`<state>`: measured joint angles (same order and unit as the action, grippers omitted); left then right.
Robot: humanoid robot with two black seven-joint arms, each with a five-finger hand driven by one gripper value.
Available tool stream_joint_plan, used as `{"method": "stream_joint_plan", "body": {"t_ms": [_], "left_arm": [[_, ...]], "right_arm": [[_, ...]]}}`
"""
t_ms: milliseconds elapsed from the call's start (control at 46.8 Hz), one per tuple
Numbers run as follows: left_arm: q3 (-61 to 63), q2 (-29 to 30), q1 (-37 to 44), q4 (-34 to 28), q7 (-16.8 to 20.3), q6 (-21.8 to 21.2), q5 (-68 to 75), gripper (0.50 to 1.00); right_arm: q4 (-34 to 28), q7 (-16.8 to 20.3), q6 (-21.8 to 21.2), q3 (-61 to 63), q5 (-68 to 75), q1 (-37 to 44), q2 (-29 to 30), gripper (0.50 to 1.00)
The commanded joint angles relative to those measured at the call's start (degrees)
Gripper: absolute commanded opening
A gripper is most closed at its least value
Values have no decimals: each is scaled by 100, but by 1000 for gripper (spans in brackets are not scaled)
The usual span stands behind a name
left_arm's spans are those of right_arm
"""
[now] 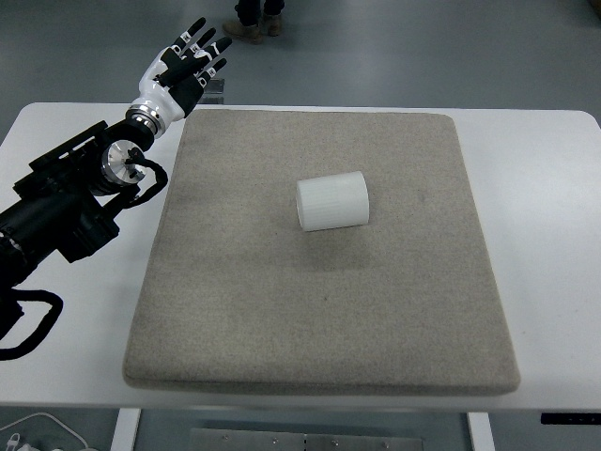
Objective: Flip white cup upright
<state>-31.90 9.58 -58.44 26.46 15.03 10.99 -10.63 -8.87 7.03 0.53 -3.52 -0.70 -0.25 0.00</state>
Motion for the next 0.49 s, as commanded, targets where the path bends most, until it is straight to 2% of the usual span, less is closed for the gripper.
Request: {"method": "stream_joint_plan", "body": {"t_ms": [0,471], "left_arm": [[8,0,0,-1,0,0,8,994],[52,35,-79,-97,-8,9,17,994]], "right_arm": [[0,0,0,0,0,-1,0,930],[0,0,0,0,0,-1,0,930]]}}
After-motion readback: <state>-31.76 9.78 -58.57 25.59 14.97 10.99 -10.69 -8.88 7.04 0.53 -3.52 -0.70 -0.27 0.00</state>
